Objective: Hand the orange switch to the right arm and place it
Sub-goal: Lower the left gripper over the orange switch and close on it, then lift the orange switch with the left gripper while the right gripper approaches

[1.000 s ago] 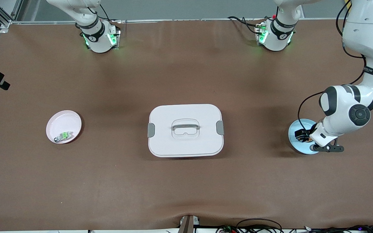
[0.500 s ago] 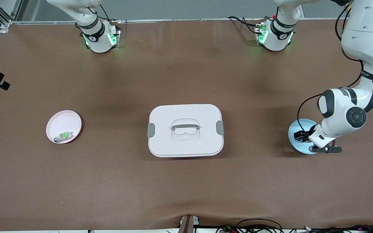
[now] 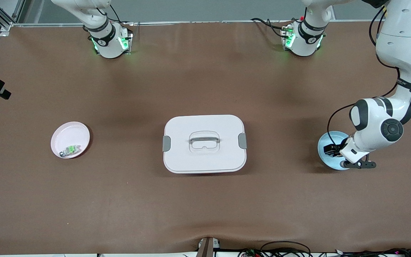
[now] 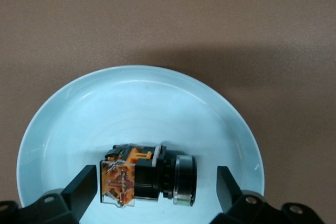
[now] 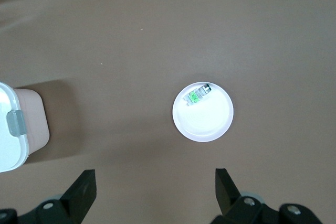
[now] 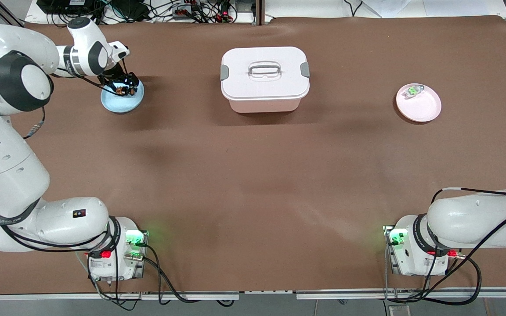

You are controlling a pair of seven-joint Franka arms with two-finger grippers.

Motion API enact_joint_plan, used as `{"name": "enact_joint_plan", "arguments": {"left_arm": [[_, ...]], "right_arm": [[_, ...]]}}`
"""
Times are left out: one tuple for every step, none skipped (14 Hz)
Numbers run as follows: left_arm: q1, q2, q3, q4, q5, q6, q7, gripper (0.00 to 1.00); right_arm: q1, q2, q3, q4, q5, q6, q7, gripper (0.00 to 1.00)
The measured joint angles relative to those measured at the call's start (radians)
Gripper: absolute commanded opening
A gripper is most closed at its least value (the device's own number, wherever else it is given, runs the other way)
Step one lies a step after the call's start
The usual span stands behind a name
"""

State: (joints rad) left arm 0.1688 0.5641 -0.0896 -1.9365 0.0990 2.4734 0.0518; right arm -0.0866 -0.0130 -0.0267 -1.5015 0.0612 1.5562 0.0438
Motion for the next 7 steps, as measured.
{"name": "enact_joint_plan", "arguments": {"left_arm": [[0.0, 0.0, 0.0, 0.0, 0.0, 0.0, 0.0, 1.0], [0.001, 0.0, 0.0, 0.0, 0.0, 0.0, 0.0, 1.0], [0.001, 0.001, 0.0, 0.0, 0.0, 0.0, 0.0, 1.0], [0.002, 0.002, 0.0, 0.0, 0.0, 0.0, 0.0, 0.88], [0.002, 0.004, 0.0, 0.0, 0.0, 0.0, 0.0, 0.76], [0.002, 0.007, 0.001, 0.0, 0.0, 0.0, 0.0, 0.62], [0.003, 0.01, 0.001, 0.0, 0.0, 0.0, 0.0, 0.46]], "right_arm": [[0.0, 0.0, 0.0, 0.0, 0.0, 0.0, 0.0, 1.0], [0.0, 0.0, 0.0, 0.0, 0.0, 0.0, 0.0, 1.0], [0.0, 0.0, 0.001, 0.0, 0.0, -0.001, 0.0, 1.0], [0.0, 0.001, 0.002, -0.001, 0.0, -0.002, 0.0, 1.0], [0.0, 0.002, 0.003, -0.001, 0.0, -0.004, 0.0, 1.0], [0.0, 0.004, 0.003, -0.001, 0.0, -0.005, 0.0, 1.0], [0.0, 0.007, 0.003, -0.001, 0.0, -0.006, 0.0, 1.0]]}}
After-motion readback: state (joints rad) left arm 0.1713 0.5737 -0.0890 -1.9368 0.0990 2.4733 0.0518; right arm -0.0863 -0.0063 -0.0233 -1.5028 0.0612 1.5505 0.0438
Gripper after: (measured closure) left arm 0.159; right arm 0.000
